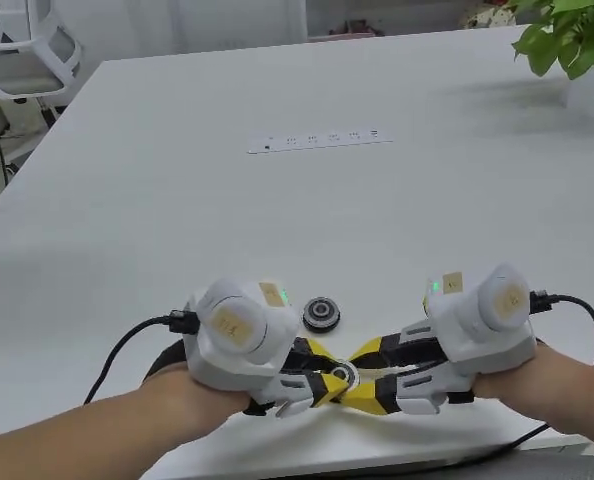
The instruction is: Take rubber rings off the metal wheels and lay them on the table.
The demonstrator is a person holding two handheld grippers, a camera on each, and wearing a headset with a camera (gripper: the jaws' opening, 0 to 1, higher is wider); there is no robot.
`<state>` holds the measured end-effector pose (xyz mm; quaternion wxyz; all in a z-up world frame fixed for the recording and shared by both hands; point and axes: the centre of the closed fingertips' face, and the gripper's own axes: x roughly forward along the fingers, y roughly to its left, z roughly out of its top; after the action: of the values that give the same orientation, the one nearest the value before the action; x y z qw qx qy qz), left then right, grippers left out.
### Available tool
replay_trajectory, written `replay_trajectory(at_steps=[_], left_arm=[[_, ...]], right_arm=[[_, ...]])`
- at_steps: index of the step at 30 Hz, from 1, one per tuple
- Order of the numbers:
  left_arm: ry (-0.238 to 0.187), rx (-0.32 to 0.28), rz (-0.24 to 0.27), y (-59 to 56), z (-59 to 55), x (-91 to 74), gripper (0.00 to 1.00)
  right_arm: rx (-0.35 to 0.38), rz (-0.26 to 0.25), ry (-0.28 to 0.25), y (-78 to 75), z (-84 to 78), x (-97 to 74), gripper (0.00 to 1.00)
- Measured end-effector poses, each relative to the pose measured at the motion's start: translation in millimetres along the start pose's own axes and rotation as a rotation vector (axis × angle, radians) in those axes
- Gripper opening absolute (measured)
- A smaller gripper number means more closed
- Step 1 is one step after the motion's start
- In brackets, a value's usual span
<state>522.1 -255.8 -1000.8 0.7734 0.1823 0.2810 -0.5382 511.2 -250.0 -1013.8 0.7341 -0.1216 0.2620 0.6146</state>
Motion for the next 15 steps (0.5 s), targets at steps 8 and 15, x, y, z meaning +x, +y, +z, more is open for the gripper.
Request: replay_trajectory(at_steps=[8,15], left_arm=[[-0.009,-0.011,0.006,1.2,-0.4,0.6,0.14],[-0.014,-0.019,0.014,0.7,-0.5,1.1,0.14]], right_arm=[[-0.057,-0.015,0.034,-1.5,-6.0,-2.5,0.18],[-0.047,-0.021,0.035,-2.4,-7.5,-4.5,0.15]])
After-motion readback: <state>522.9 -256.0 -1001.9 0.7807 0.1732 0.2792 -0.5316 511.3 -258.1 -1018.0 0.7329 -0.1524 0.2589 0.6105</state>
